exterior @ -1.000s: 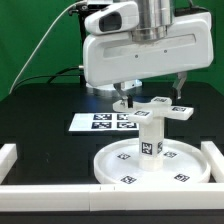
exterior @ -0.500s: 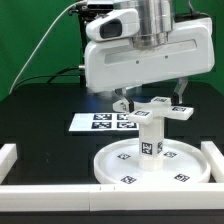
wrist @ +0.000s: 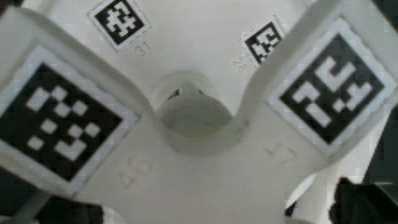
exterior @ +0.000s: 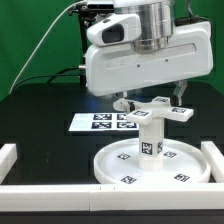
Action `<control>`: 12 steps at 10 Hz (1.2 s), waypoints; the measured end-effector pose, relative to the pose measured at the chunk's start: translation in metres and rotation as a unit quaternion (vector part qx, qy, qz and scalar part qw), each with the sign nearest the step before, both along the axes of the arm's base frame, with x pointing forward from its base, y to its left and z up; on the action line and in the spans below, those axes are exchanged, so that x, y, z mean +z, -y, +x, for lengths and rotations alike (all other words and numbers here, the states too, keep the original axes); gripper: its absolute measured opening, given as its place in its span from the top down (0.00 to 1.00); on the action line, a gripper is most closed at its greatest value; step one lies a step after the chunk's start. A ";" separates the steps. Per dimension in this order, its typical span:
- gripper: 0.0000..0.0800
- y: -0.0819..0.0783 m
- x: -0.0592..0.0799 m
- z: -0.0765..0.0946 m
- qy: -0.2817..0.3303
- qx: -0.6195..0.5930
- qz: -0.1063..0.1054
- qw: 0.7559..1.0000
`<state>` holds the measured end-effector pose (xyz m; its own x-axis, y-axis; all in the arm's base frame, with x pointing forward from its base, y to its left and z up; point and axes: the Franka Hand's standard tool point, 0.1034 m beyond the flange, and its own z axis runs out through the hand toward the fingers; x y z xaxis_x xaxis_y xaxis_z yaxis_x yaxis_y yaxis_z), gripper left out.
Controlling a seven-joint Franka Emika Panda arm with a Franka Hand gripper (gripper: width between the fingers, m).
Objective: Assemble round table
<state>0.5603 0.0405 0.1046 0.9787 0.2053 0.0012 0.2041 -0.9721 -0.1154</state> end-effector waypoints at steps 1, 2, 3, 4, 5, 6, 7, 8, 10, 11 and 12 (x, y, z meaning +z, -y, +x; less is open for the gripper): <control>0.19 -0.002 -0.001 0.000 -0.001 0.002 0.000 1.000; 0.19 -0.003 -0.002 0.000 0.000 0.002 0.000 1.000; 0.19 -0.002 -0.002 0.000 -0.001 0.002 0.000 1.000; 0.34 -0.001 -0.002 0.000 0.000 0.001 0.000 1.000; 0.44 0.001 -0.002 0.000 -0.001 -0.001 -0.001 1.000; 0.44 0.001 -0.002 0.000 -0.001 -0.001 -0.001 1.000; 0.44 0.001 -0.002 0.000 -0.001 -0.005 0.000 1.000; 0.44 0.001 -0.002 0.000 -0.002 -0.014 -0.001 1.000; 0.44 0.001 -0.003 0.001 0.008 -0.058 -0.001 0.998; 0.44 0.000 -0.003 0.002 0.011 -0.144 0.002 0.990; 0.44 0.000 -0.003 0.003 0.020 -0.230 0.006 0.973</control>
Offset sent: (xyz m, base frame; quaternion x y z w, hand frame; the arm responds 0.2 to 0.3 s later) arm 0.0000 0.0000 0.0000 0.0000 0.0000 0.0000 1.0000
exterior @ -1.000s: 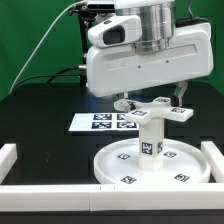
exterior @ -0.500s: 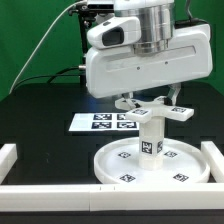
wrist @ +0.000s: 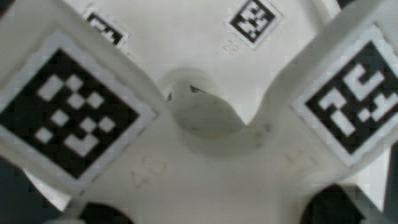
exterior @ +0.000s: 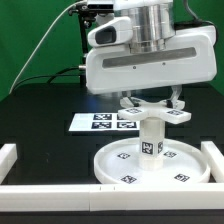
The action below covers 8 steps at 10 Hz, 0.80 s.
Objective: Assemble round table
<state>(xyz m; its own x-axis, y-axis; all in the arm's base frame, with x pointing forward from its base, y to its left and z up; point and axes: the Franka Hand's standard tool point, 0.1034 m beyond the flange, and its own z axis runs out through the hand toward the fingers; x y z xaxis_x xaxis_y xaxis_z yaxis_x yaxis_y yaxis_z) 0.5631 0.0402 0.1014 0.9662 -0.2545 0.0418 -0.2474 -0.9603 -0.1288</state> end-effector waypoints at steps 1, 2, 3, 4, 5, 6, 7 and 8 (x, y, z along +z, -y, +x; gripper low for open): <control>0.44 0.000 0.000 -0.001 0.011 -0.076 0.008 0.997; 0.44 0.001 -0.001 -0.001 0.021 -0.164 0.025 0.986; 0.44 0.000 0.000 -0.001 0.018 -0.202 0.033 0.979; 0.44 0.001 0.000 -0.001 0.014 -0.230 0.038 0.972; 0.44 0.001 0.000 -0.001 0.012 -0.239 0.040 0.970; 0.44 0.001 0.000 -0.001 0.005 -0.290 0.050 0.956; 0.44 0.000 0.000 -0.001 -0.007 -0.373 0.061 0.926; 0.44 0.001 0.000 0.000 -0.010 -0.429 0.065 0.901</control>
Offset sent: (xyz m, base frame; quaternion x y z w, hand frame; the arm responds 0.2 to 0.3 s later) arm 0.0000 0.0000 0.0000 0.0000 0.0000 0.1938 0.9810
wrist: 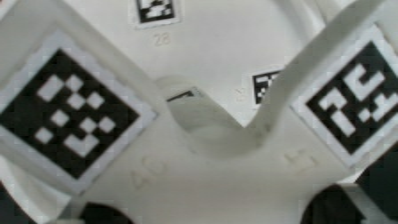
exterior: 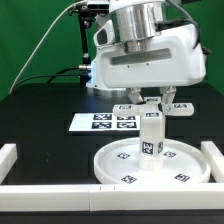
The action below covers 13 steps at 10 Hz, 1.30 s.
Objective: Assemble round table
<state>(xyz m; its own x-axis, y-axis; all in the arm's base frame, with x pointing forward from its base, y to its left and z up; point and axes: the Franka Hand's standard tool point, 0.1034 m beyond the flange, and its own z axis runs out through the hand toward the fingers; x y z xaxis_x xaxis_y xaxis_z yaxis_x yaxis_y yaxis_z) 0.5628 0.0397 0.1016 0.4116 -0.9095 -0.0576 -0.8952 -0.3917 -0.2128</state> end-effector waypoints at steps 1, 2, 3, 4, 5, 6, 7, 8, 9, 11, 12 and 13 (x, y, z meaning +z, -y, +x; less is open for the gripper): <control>0.44 0.002 -0.001 0.000 0.001 -0.076 0.014 0.997; 0.44 0.002 -0.001 0.000 0.001 -0.114 0.022 0.993; 0.44 0.002 -0.001 0.000 0.002 -0.103 0.020 0.994; 0.44 0.002 -0.002 0.000 0.004 -0.089 0.018 0.996; 0.27 0.000 -0.002 -0.002 -0.002 -0.071 0.017 0.997; 0.21 -0.003 -0.001 -0.004 -0.015 -0.052 0.020 0.998; 0.19 -0.005 0.002 -0.006 -0.024 0.001 0.018 1.000; 0.19 -0.006 0.008 -0.008 -0.030 0.053 0.016 0.998; 0.19 -0.006 0.014 -0.007 -0.026 0.089 0.014 0.996; 0.19 -0.005 0.021 -0.005 -0.007 0.166 0.004 0.986; 0.19 0.000 0.021 -0.002 0.009 0.201 -0.005 0.980; 0.19 0.004 0.020 -0.003 0.020 0.266 -0.015 0.964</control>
Offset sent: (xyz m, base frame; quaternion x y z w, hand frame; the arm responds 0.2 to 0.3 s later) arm 0.0000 0.0000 0.0000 0.0000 0.0000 0.0000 1.0000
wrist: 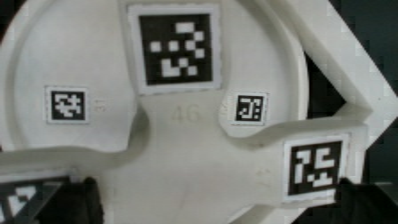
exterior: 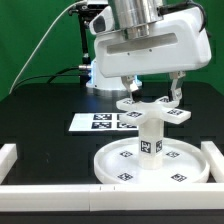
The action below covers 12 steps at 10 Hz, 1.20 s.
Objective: Assemble round table
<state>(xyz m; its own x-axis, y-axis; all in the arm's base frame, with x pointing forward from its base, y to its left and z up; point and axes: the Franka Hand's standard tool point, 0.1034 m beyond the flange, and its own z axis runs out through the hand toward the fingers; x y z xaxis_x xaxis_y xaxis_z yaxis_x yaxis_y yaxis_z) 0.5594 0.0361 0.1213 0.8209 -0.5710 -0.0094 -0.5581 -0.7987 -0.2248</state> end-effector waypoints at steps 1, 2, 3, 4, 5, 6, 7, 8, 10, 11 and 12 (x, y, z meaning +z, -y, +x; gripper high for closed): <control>0.19 -0.002 -0.001 -0.002 -0.003 0.061 -0.006 0.998; 0.19 -0.002 -0.001 -0.001 -0.007 0.120 -0.010 0.993; 0.19 0.001 0.000 -0.001 -0.011 0.182 -0.022 0.983; 0.19 0.001 0.000 0.000 -0.009 0.230 -0.033 0.973; 0.19 0.002 -0.001 0.000 -0.005 0.247 -0.034 0.968; 0.19 0.002 -0.001 0.000 -0.006 0.243 -0.034 0.969; 0.19 0.002 -0.001 0.000 -0.006 0.243 -0.034 0.969; 0.19 0.002 -0.001 0.000 -0.006 0.243 -0.034 0.969; 0.19 0.003 0.000 -0.007 -0.044 0.219 -0.020 0.975; 0.19 0.002 -0.001 -0.005 -0.054 0.212 -0.022 0.976; 0.19 -0.001 -0.005 -0.006 -0.053 0.214 -0.025 0.975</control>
Offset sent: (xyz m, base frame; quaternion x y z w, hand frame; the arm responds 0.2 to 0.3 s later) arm 0.0008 -0.0120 0.0010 -0.1089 -0.0636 -0.3060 0.9436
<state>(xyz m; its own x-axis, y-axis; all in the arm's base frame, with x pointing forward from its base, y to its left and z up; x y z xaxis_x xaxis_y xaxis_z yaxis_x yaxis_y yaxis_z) 0.5538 0.0370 0.1166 0.9800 -0.1788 -0.0874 -0.1898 -0.9720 -0.1387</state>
